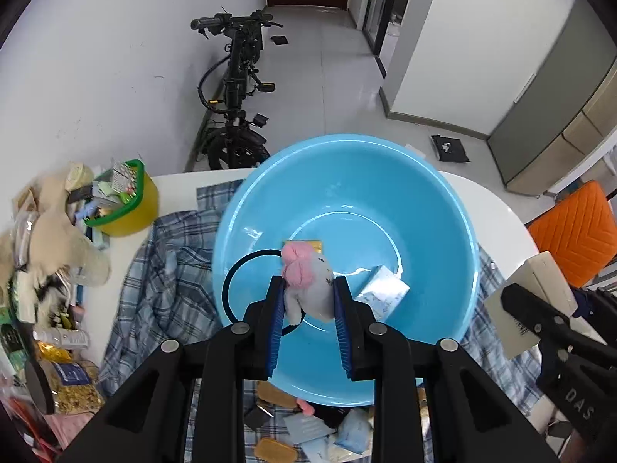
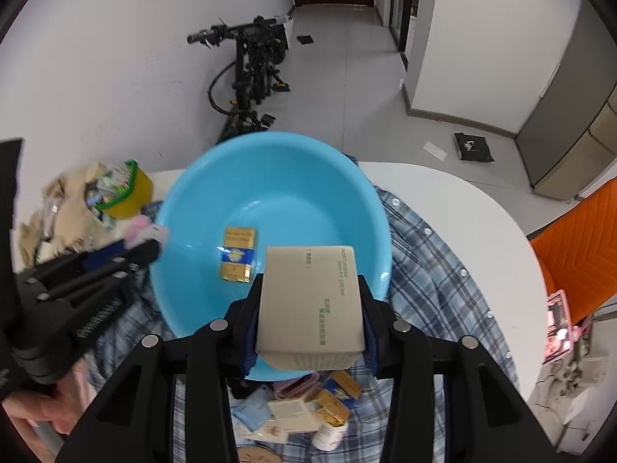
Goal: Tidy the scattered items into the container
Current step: 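Lower both held items into the basin and open both grippers, then withdraw both tools up and back from the basin, then move both tools back over the items on the plaid cloth, then lower the left gripper around the tan round perforated disc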
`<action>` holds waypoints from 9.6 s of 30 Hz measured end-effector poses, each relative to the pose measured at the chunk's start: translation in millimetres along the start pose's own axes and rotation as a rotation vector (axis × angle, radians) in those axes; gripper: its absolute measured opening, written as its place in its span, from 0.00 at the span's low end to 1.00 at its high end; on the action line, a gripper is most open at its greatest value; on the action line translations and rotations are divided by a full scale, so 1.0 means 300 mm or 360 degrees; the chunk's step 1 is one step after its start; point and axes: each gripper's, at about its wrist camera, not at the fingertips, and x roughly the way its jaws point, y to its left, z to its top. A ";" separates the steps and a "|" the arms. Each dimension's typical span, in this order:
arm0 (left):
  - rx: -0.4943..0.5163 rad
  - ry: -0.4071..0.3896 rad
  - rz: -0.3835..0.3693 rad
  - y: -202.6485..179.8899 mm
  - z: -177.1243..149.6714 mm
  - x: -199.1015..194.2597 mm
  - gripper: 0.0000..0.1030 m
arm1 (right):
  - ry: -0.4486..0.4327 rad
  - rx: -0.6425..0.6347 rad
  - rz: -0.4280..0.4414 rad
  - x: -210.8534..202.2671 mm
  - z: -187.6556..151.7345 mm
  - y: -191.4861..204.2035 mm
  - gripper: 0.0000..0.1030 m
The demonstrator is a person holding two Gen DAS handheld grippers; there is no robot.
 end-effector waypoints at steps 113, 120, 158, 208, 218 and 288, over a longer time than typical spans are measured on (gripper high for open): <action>0.0399 -0.1284 -0.0363 0.060 -0.773 -0.422 1.00 | -0.1554 -0.0184 -0.0089 -0.378 -0.747 0.060 1.00; 0.0484 -0.1504 -0.0261 -0.007 -0.962 -0.559 1.00 | -0.1641 -0.0195 -0.0054 -0.483 -0.874 0.083 1.00; 0.0233 -0.1110 -0.0162 0.127 -1.343 -0.011 1.00 | -0.1302 0.0056 -0.0133 0.031 -1.333 -0.028 1.00; 0.0980 -0.0294 -0.0340 -0.086 -1.427 0.234 1.00 | -0.0708 -0.0562 0.0341 0.214 -1.424 0.007 1.00; 0.1058 -0.0279 -0.0309 -0.162 -1.412 0.287 1.00 | -0.0714 -0.0473 0.0278 0.202 -1.431 -0.066 1.00; 0.0798 -0.0463 -0.0288 0.078 -1.480 0.168 0.78 | -0.0515 -0.0461 0.0777 0.340 -1.353 0.134 0.76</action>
